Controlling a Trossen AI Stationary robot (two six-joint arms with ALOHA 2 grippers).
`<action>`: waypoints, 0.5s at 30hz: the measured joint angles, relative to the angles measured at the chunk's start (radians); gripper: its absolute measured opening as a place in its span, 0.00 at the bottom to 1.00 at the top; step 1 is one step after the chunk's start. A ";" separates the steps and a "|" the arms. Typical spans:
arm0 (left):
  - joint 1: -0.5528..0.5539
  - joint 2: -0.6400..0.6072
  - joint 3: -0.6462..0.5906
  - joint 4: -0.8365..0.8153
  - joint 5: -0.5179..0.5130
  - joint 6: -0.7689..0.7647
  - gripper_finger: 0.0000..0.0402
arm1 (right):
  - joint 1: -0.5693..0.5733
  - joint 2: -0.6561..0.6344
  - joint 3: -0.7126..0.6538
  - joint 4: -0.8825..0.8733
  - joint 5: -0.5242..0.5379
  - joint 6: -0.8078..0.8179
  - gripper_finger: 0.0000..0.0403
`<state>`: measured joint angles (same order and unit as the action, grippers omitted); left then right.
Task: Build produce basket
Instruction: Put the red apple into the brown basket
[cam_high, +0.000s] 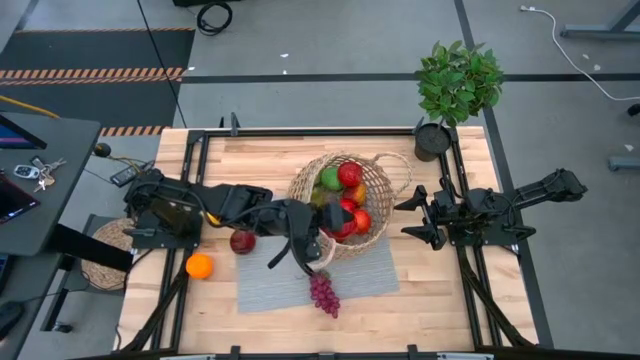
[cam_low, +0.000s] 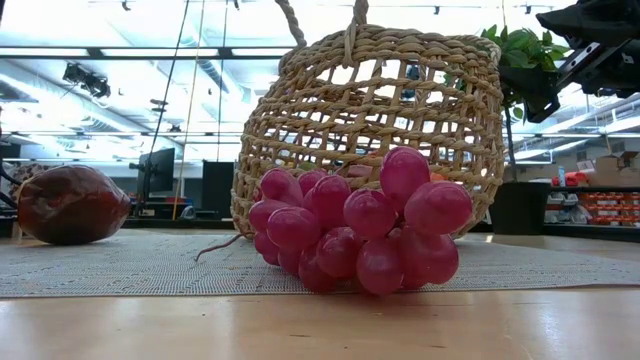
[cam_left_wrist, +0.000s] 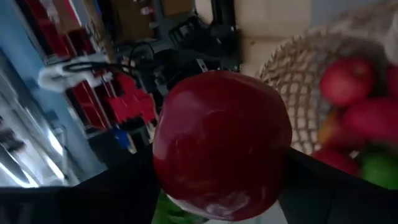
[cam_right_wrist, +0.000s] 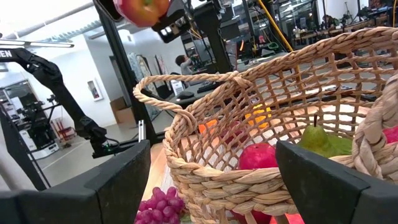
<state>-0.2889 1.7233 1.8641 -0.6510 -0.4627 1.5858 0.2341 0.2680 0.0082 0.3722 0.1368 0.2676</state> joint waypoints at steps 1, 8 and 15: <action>0.001 0.000 0.000 0.000 -0.001 0.033 0.67 | 0.000 0.000 0.000 0.000 0.000 0.000 0.86; 0.007 0.000 0.000 0.000 0.000 0.264 0.67 | 0.000 0.000 0.000 0.000 0.000 0.000 0.86; 0.011 0.000 0.000 0.000 0.002 0.224 0.68 | 0.000 0.000 0.000 0.000 0.000 0.000 0.86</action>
<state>-0.2776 1.7229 1.8641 -0.6509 -0.4612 1.8100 0.2340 0.2680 0.0082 0.3723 0.1366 0.2674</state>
